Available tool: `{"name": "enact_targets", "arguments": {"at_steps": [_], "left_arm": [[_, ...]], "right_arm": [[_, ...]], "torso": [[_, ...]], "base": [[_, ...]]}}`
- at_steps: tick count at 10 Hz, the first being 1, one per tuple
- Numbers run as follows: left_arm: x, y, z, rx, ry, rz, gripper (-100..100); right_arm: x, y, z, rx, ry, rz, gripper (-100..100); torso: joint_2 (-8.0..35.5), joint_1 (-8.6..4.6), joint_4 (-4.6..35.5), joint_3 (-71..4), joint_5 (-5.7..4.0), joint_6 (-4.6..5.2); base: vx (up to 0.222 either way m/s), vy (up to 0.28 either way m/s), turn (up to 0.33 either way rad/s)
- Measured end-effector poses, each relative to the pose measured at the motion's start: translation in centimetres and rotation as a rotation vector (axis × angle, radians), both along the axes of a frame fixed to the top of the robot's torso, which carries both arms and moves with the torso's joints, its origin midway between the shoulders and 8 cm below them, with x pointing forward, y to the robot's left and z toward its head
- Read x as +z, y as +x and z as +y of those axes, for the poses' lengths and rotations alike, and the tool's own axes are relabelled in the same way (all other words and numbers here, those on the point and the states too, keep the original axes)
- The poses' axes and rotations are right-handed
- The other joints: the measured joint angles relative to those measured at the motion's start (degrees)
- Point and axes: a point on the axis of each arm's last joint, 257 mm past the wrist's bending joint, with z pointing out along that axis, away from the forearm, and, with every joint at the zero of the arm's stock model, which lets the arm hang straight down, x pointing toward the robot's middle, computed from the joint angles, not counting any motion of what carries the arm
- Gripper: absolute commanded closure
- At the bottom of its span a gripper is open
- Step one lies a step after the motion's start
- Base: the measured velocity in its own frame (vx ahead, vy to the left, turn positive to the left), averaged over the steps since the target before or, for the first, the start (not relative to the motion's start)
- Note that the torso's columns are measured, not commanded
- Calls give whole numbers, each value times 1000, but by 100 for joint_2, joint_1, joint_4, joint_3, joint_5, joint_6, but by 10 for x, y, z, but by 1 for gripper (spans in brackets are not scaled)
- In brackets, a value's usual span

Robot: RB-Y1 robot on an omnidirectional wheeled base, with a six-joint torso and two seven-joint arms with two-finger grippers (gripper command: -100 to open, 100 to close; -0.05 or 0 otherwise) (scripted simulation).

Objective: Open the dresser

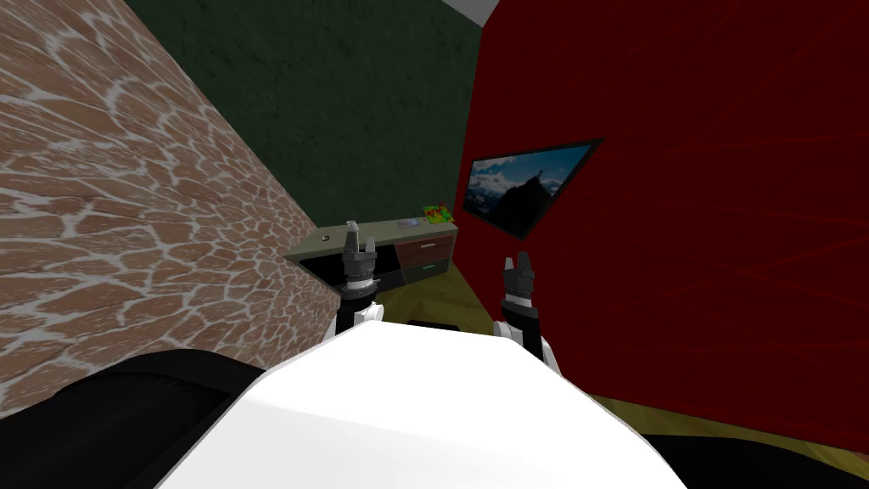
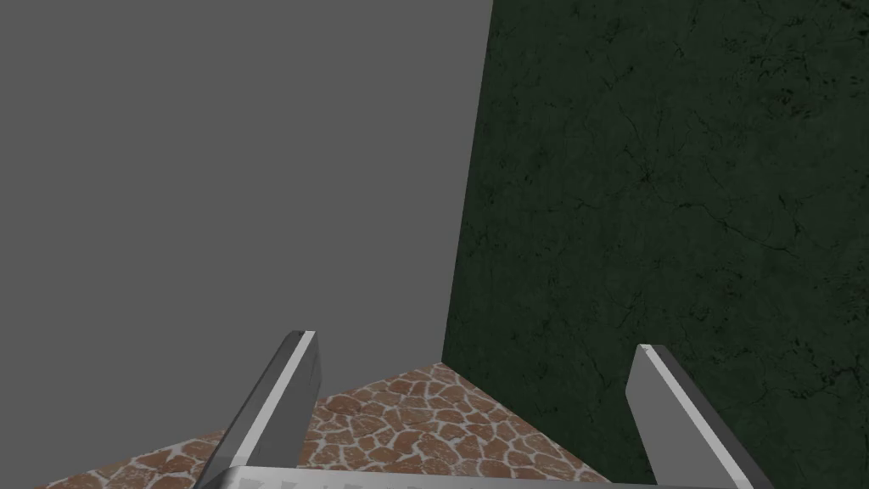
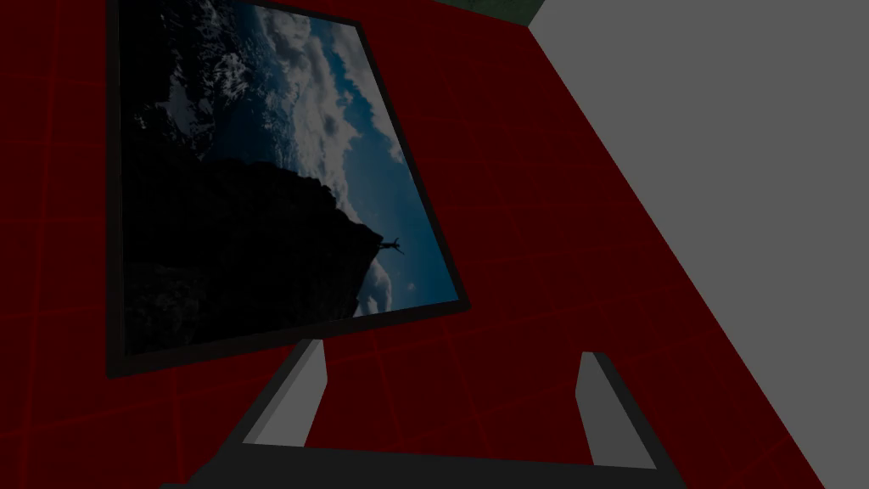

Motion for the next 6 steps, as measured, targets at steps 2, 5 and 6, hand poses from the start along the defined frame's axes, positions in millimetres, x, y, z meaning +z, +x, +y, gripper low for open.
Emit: {"name": "enact_targets", "arguments": {"at_steps": [2,5,6], "left_arm": [[0,0,0,0,0,0,0],[0,0,0,0,0,0,0],[0,0,0,0,0,0,0]], "right_arm": [[0,0,0,0,0,0,0],[0,0,0,0,0,0,0],[0,0,0,0,0,0,0]], "torso": [[597,0,600,-1200,0,0],[1845,0,1846,-3692,0,0],[2269,0,2268,-4536,0,0]], "base": [[0,0,0],[0,0,0],[0,0,0]]}}
